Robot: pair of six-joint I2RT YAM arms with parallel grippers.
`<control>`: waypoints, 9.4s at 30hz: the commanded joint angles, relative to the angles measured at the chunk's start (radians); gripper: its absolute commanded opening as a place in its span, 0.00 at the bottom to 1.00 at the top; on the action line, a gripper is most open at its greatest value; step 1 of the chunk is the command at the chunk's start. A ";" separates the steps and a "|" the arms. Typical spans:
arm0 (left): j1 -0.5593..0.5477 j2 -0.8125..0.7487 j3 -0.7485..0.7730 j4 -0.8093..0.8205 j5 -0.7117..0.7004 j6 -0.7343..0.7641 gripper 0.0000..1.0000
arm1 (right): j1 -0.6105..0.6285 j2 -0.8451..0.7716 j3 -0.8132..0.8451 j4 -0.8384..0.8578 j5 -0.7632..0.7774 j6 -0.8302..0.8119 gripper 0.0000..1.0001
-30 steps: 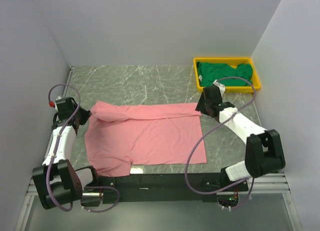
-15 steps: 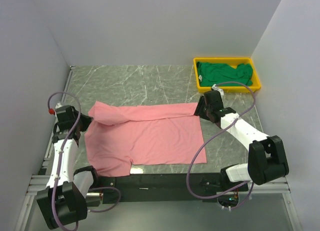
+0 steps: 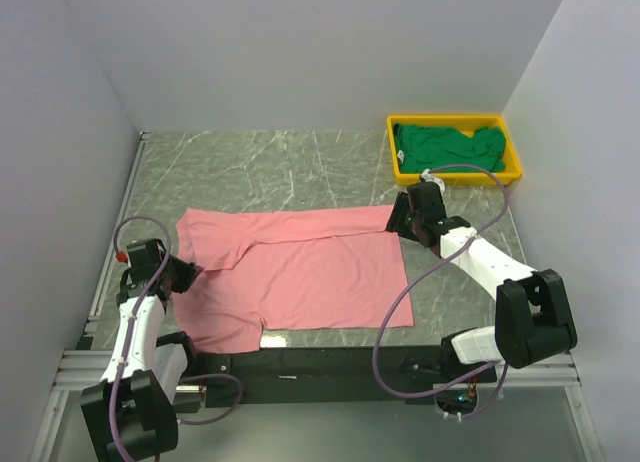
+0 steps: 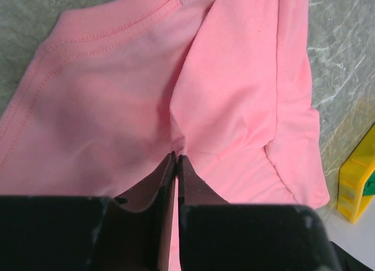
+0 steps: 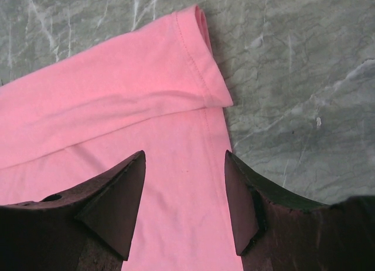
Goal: Fold and stack the t-shirts
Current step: Fold the tshirt
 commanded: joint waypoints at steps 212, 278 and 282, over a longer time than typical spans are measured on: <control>-0.857 0.991 0.755 -0.388 -1.001 0.341 0.36 | 0.245 -0.323 -0.331 0.265 -0.122 0.031 0.68; -0.530 0.721 0.595 0.016 -0.549 0.129 0.40 | 0.238 -0.283 -0.346 0.309 -0.181 0.049 0.66; -0.527 0.759 0.649 0.017 -0.544 0.157 0.41 | 0.238 -0.271 -0.345 0.315 -0.184 0.051 0.65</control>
